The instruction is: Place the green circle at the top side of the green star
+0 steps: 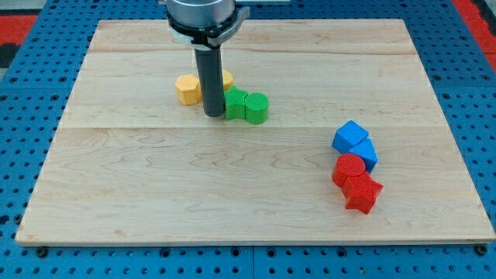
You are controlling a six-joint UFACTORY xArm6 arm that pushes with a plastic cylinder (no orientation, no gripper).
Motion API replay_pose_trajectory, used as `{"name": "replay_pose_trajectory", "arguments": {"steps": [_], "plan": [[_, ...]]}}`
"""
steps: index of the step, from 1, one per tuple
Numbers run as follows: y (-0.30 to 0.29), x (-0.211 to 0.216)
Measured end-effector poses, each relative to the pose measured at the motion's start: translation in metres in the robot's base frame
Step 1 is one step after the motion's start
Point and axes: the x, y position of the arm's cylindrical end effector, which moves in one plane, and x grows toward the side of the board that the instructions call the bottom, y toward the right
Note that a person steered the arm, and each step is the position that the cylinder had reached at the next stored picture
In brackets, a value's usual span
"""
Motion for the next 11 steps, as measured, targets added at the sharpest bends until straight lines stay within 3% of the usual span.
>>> {"name": "replay_pose_trajectory", "arguments": {"steps": [5,8,11], "plan": [[0.101,0.009],[0.094,-0.04],[0.046,-0.079]]}}
